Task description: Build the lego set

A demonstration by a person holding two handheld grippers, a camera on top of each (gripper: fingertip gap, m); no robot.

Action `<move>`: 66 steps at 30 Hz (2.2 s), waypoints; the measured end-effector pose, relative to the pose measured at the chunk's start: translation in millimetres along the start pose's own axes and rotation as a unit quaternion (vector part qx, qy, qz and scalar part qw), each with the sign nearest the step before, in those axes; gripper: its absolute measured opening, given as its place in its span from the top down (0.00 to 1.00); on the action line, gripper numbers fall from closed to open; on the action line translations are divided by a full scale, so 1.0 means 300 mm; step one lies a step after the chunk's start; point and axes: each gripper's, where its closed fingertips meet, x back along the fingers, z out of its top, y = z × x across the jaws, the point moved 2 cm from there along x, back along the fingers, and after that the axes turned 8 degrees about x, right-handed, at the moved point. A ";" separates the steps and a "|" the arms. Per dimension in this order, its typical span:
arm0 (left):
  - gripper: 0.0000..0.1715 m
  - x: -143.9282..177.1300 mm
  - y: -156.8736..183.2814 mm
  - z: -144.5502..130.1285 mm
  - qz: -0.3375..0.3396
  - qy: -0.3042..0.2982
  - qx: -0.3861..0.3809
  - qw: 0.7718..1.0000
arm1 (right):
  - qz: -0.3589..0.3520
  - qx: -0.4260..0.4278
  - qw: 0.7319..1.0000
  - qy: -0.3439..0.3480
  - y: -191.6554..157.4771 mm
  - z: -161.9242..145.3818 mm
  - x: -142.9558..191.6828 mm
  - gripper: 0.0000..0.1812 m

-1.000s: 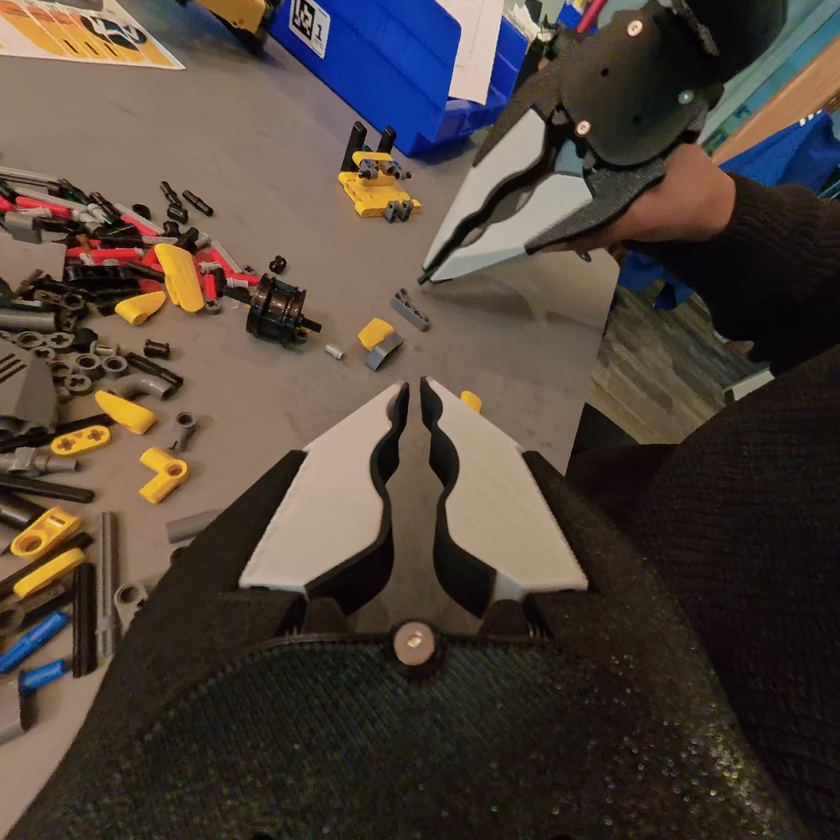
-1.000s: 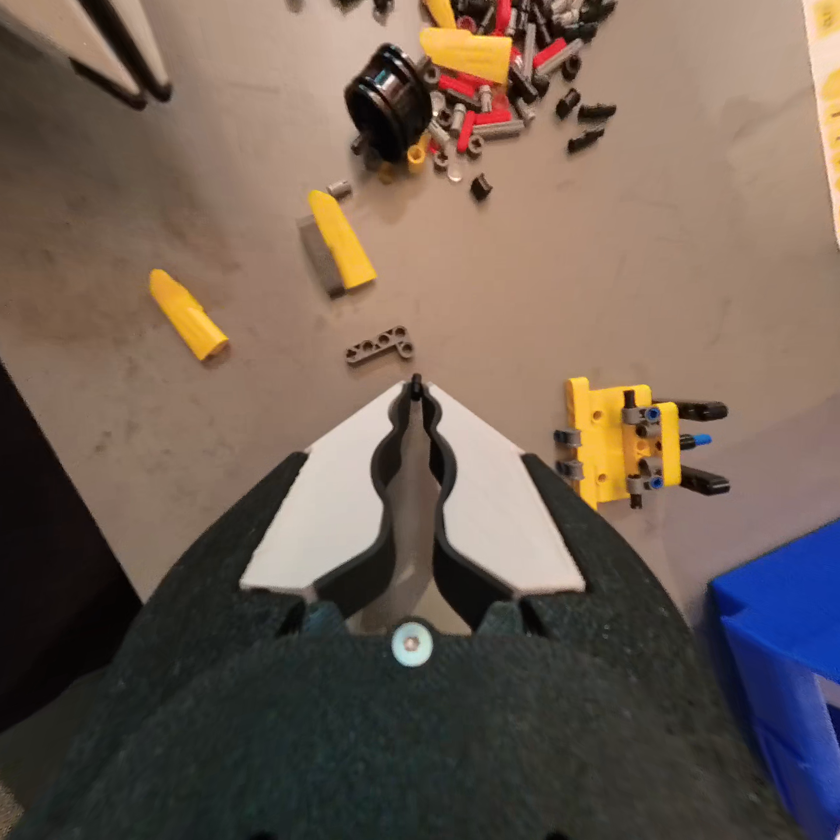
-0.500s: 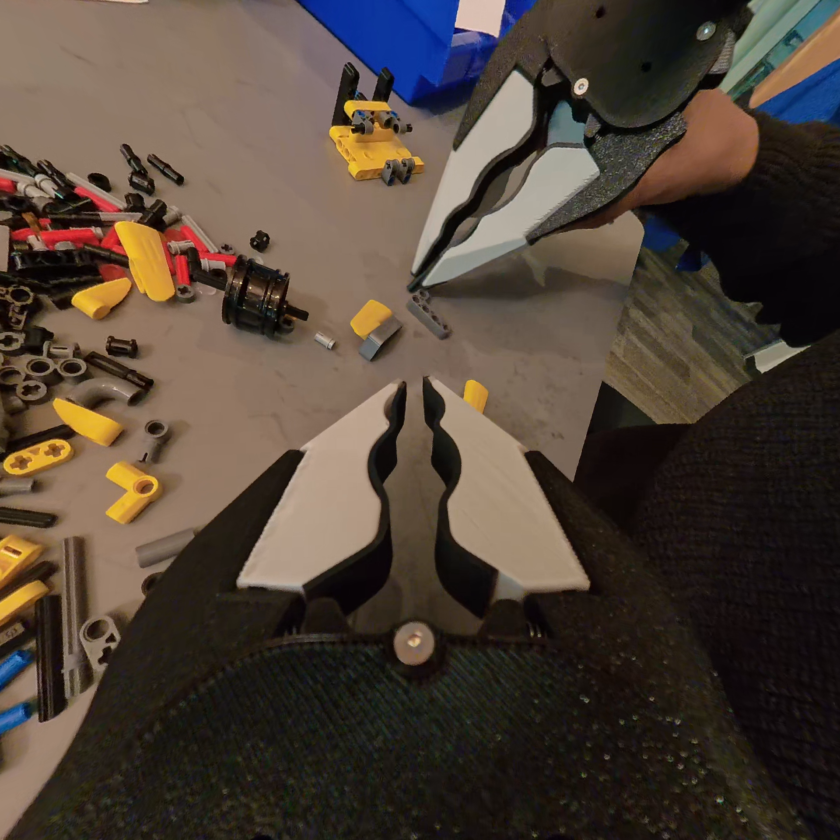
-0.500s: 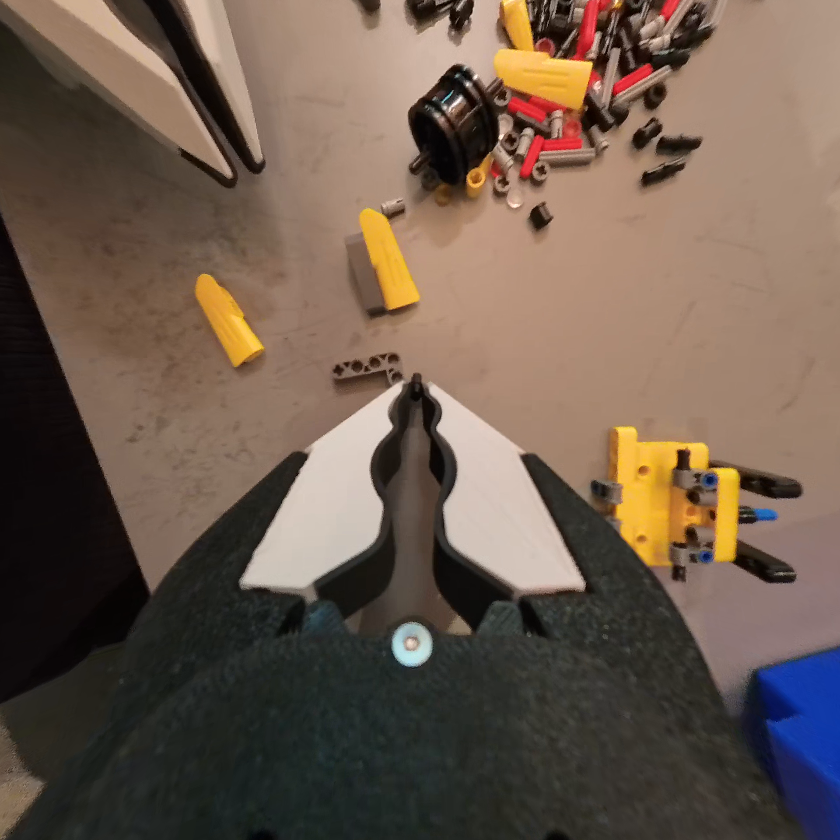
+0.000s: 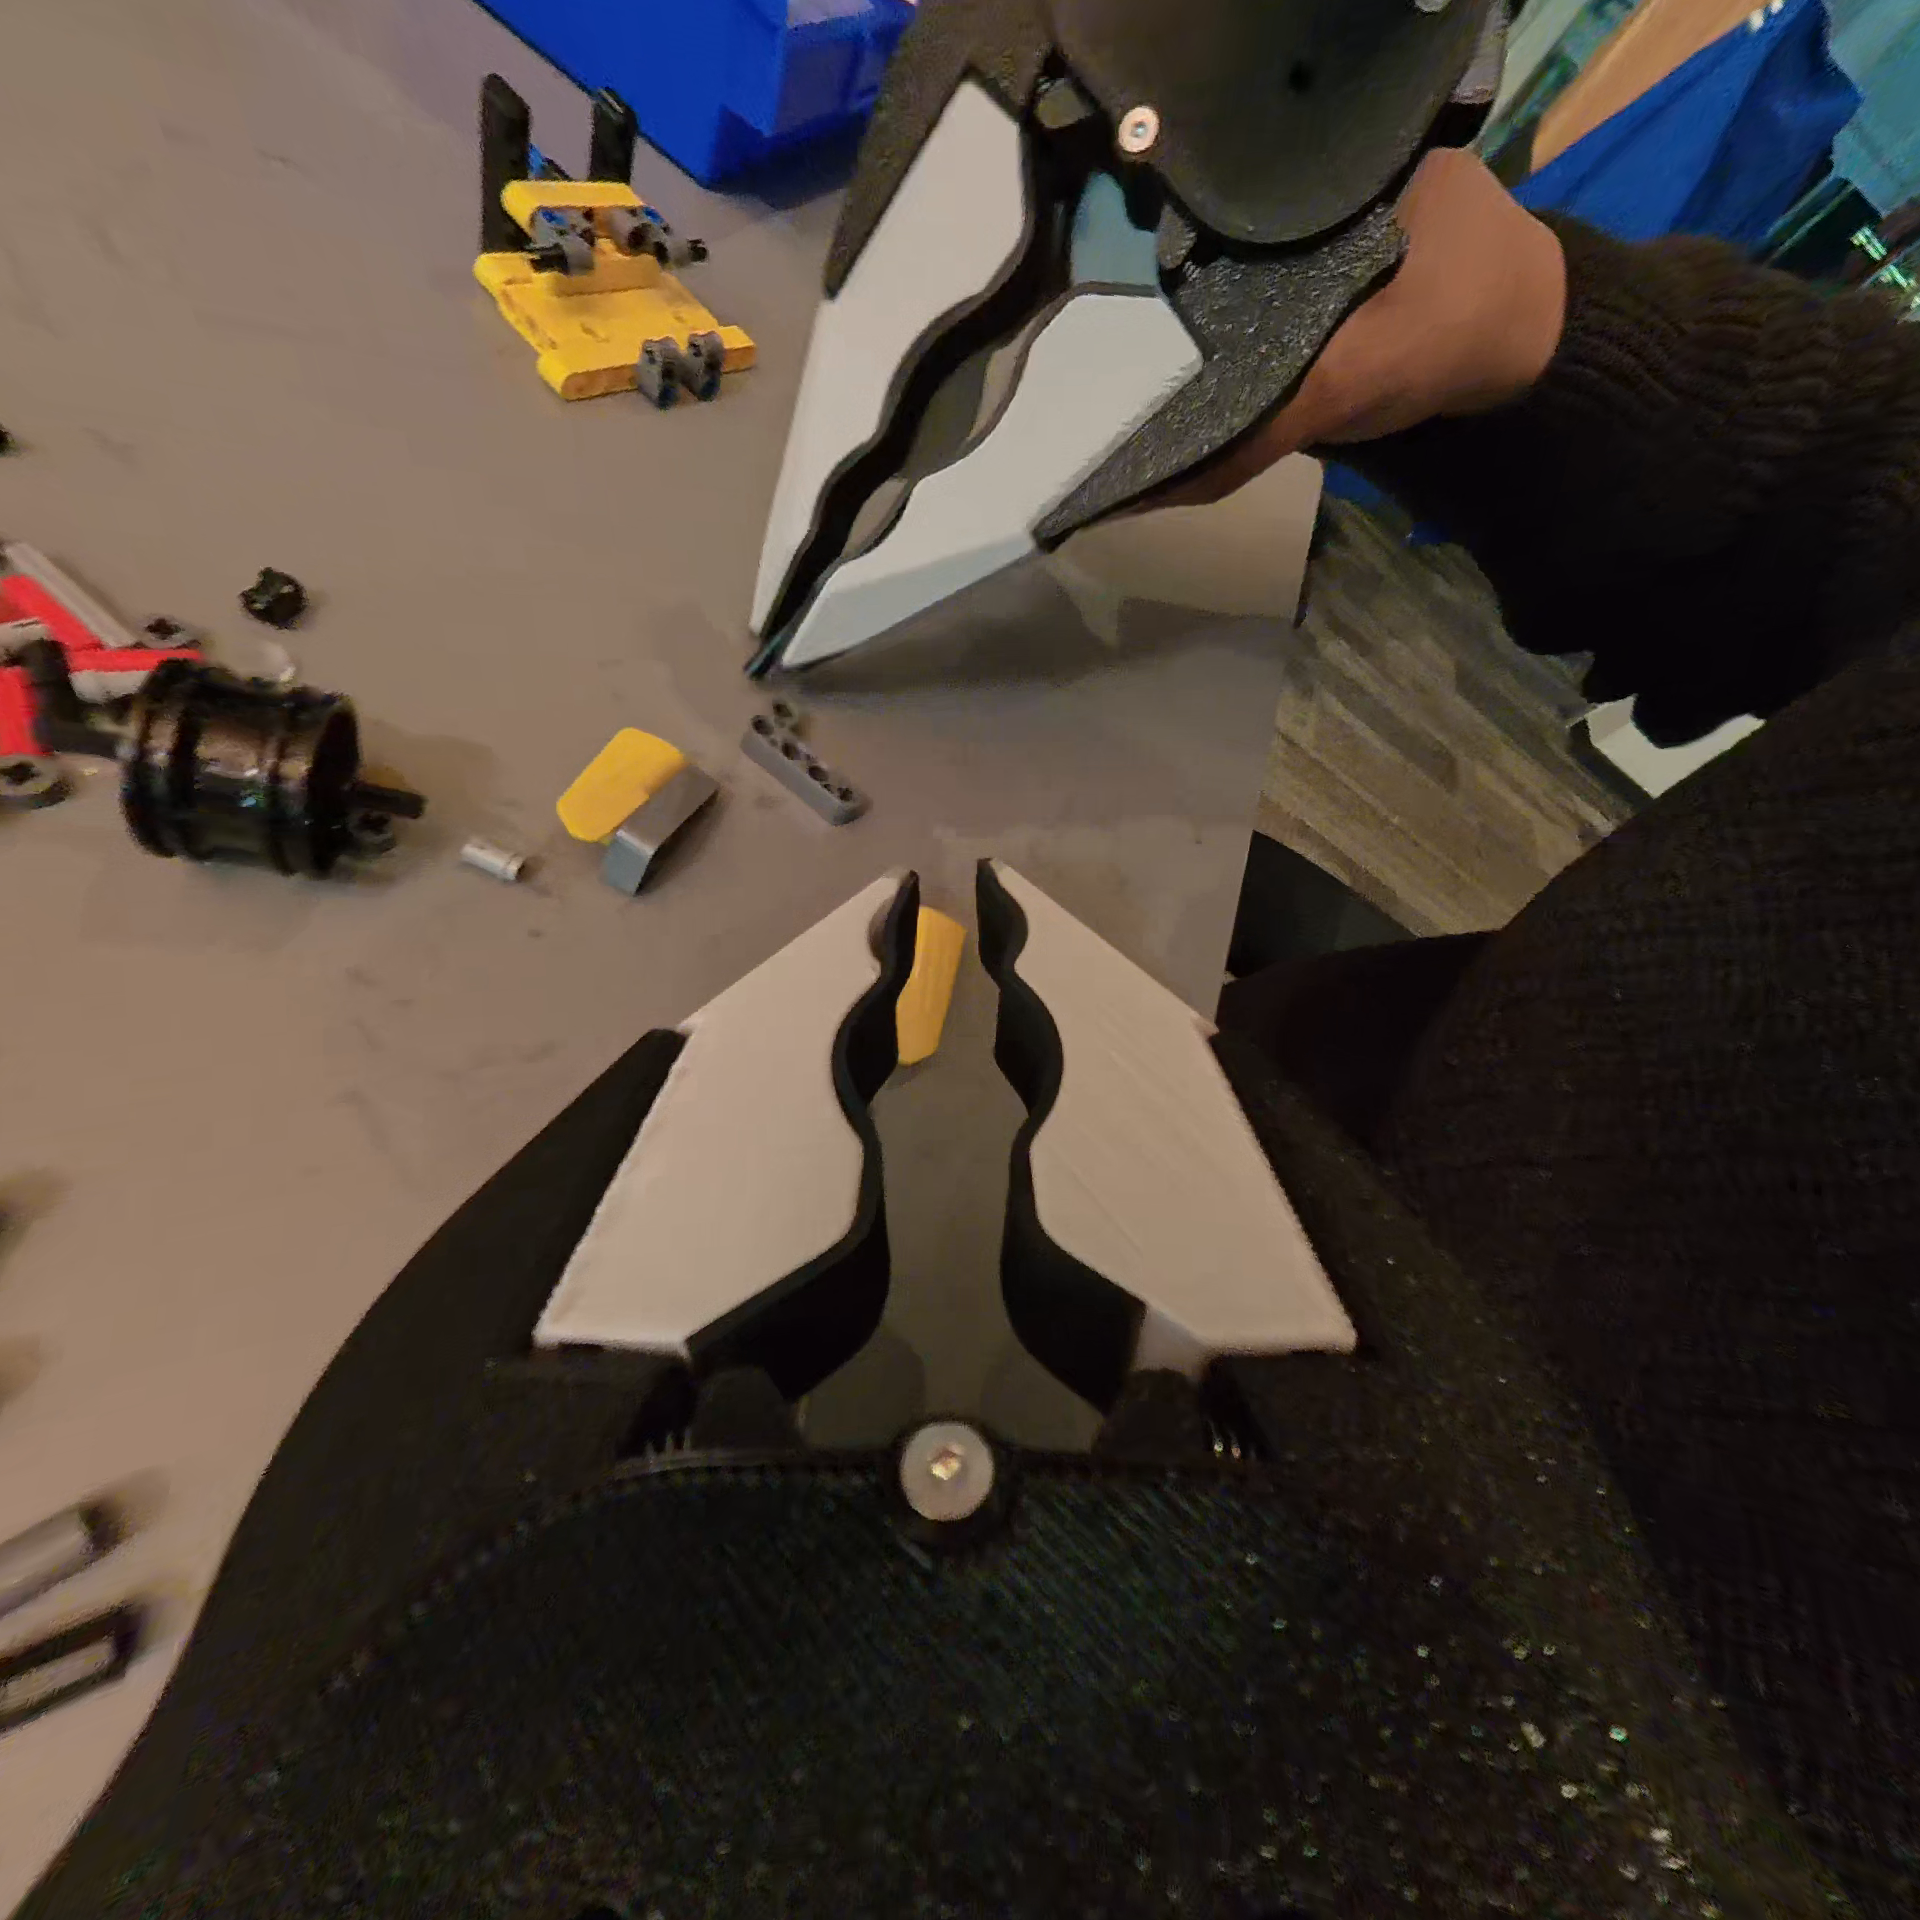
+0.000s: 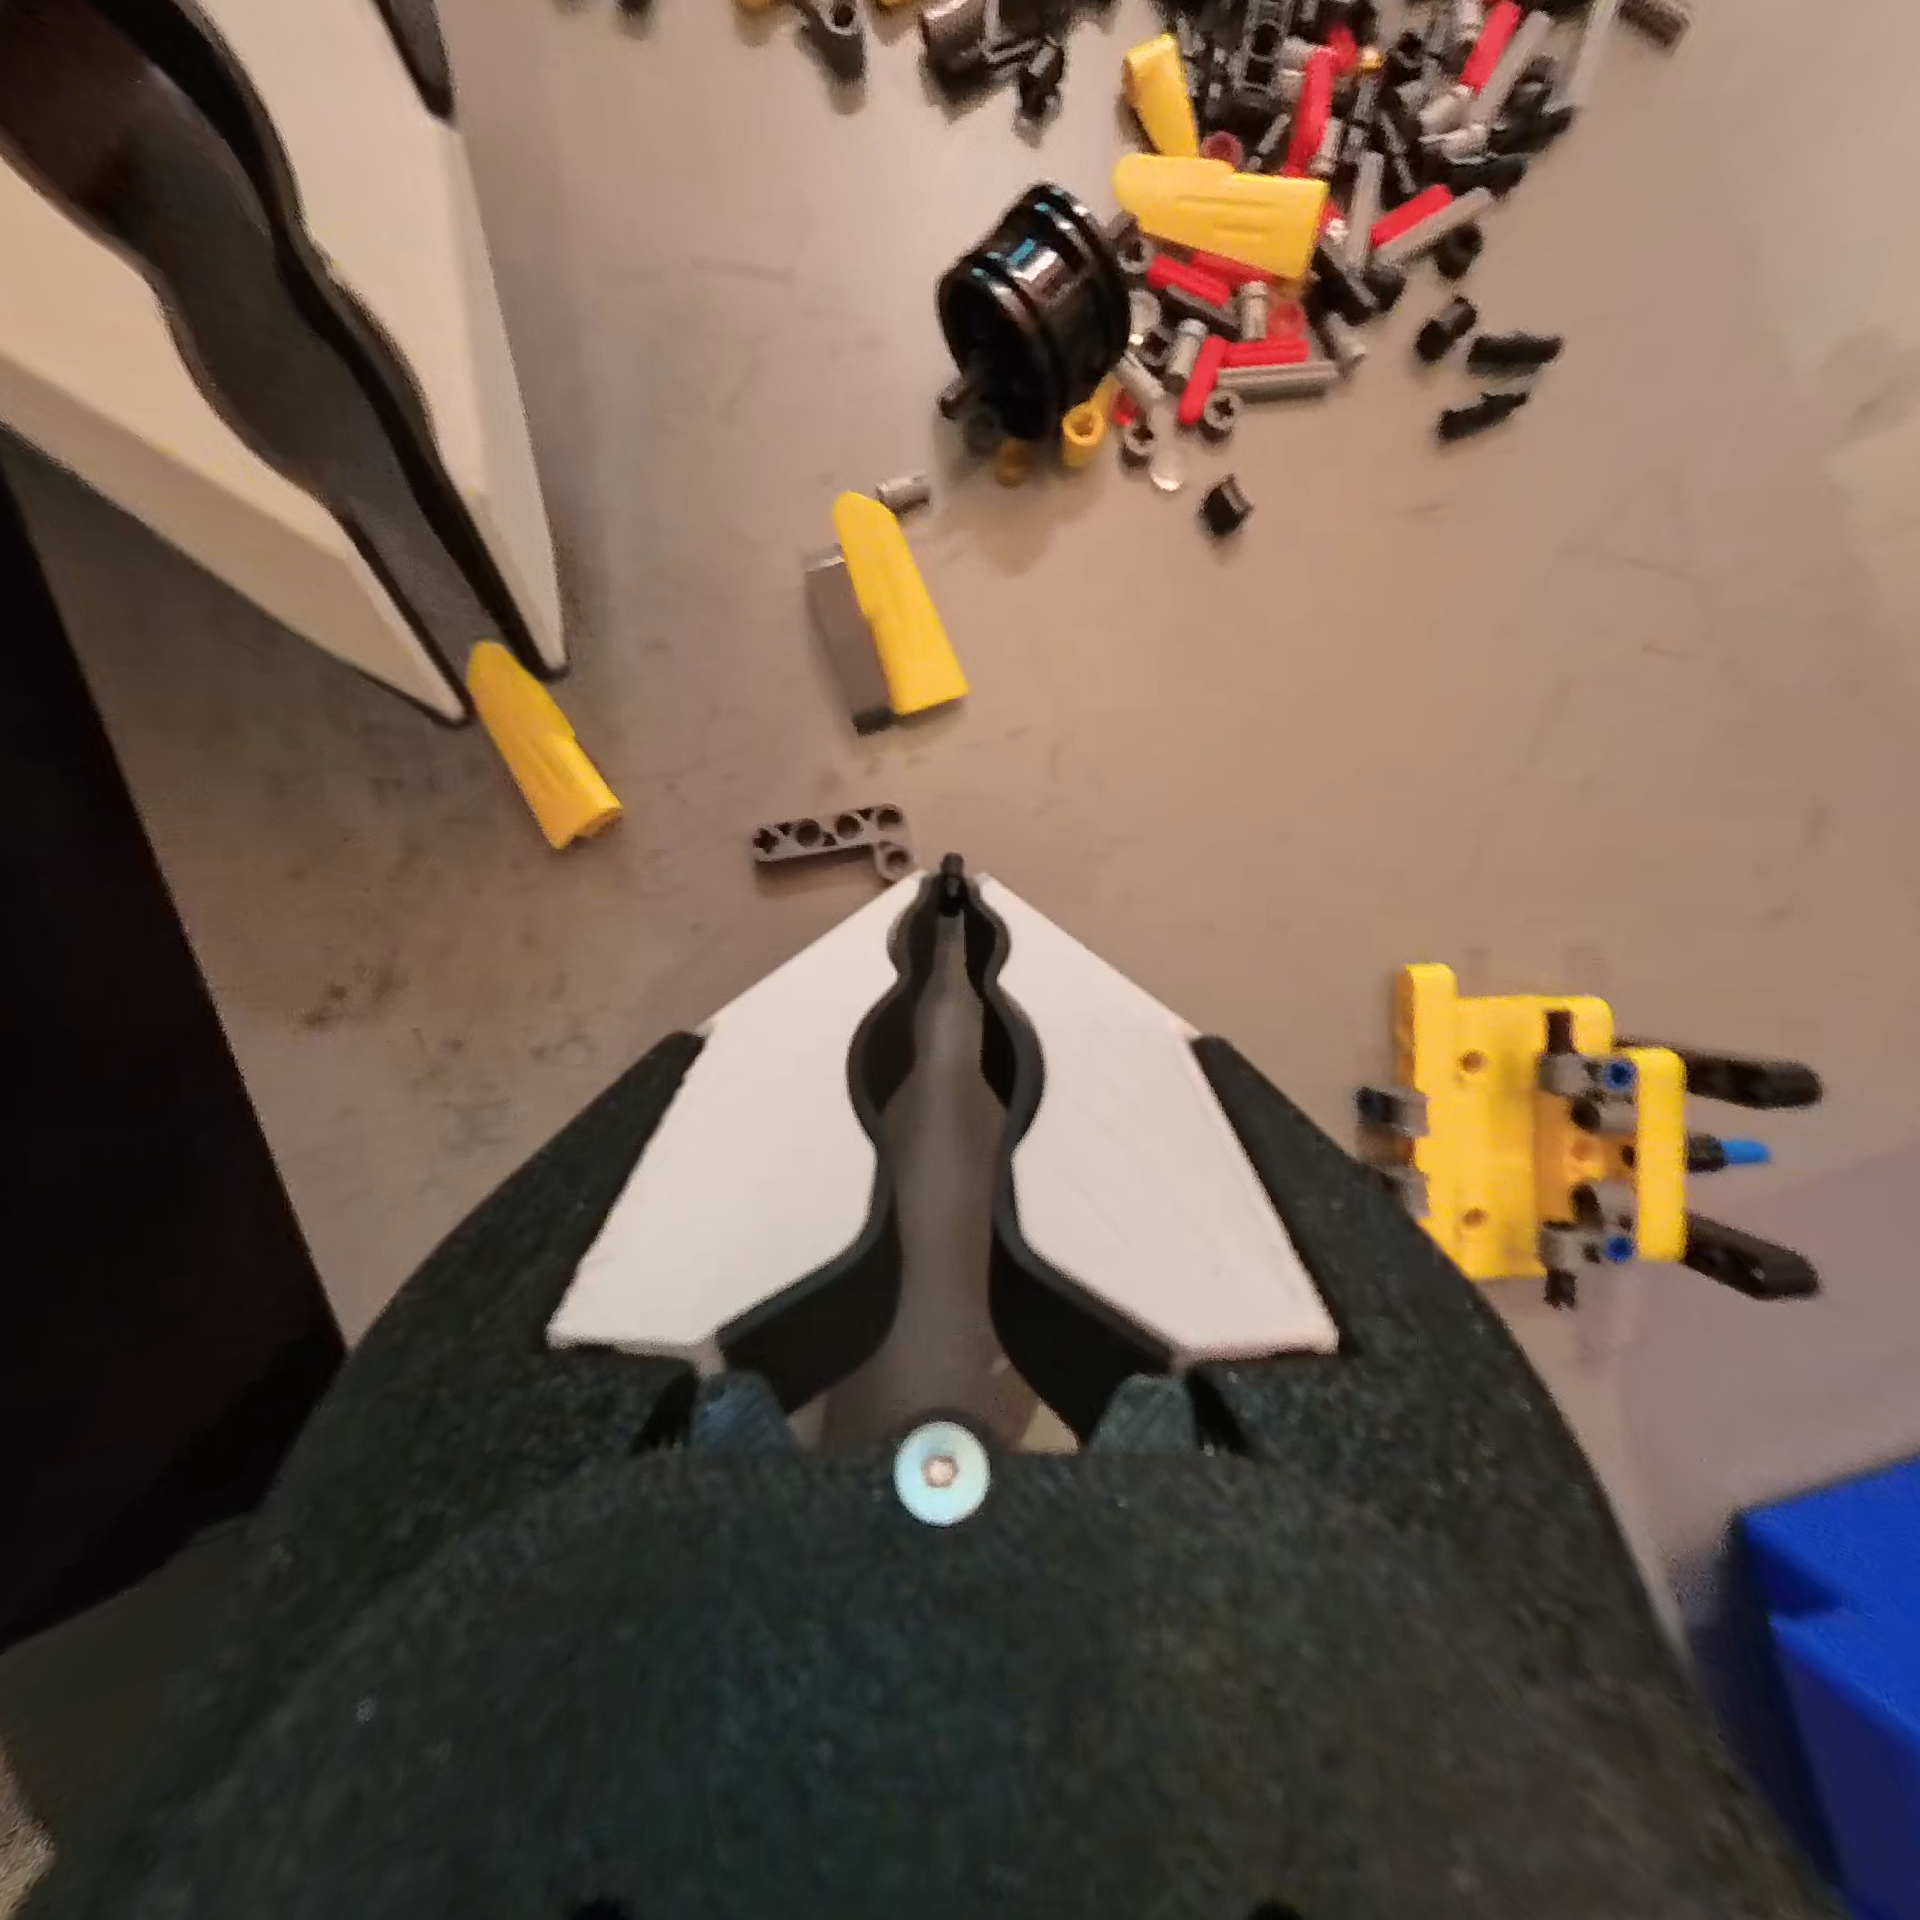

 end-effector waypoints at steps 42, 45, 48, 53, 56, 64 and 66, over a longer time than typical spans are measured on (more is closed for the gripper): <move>0.90 0.067 -0.078 -0.003 0.067 -0.004 -0.063 0.996 | 0.059 0.019 0.996 0.071 -0.128 0.089 -0.007 0.98; 0.90 0.059 -0.069 -0.002 0.057 -0.008 -0.073 0.996 | 0.057 0.015 0.996 0.067 -0.132 0.058 0.022 0.98; 0.90 0.050 -0.070 -0.007 0.061 -0.017 -0.078 0.995 | 0.058 0.031 0.995 0.070 -0.154 0.043 0.032 0.98; 0.91 0.057 -0.069 -0.006 0.066 -0.010 -0.080 0.995 | 0.054 0.041 0.995 0.070 -0.167 0.047 0.029 0.98; 0.91 0.059 -0.064 -0.017 0.065 -0.014 -0.078 0.995 | 0.057 0.039 0.995 0.075 -0.169 0.047 0.029 0.98; 0.90 0.038 -0.063 -0.041 0.069 -0.045 -0.087 0.993 | 0.064 0.061 0.993 0.078 -0.198 0.042 0.022 0.98; 0.90 0.035 -0.058 -0.041 0.067 -0.046 -0.094 0.992 | 0.053 0.085 0.993 0.069 -0.198 0.032 0.013 0.98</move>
